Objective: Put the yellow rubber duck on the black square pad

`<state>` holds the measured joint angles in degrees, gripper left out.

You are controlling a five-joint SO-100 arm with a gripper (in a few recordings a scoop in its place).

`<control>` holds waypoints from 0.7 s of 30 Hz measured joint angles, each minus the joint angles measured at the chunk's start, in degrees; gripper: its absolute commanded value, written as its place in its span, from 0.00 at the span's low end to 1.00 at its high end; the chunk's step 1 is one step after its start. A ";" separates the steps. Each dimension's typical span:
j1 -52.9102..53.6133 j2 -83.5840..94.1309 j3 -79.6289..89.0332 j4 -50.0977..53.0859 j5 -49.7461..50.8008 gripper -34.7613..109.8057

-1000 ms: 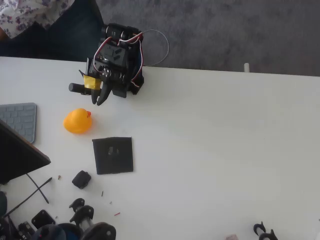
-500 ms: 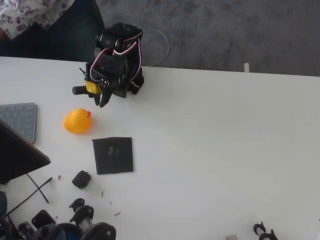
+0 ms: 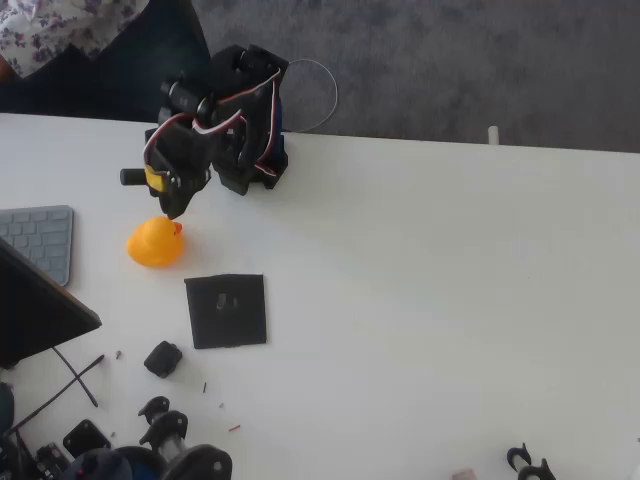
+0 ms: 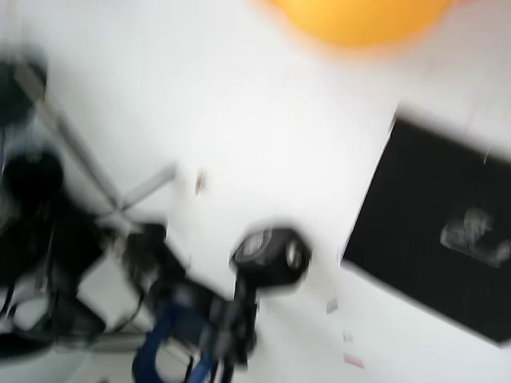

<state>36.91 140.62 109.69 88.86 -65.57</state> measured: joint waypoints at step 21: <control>14.24 -0.62 0.00 0.00 -3.25 0.27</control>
<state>51.15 140.01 109.69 88.86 -68.82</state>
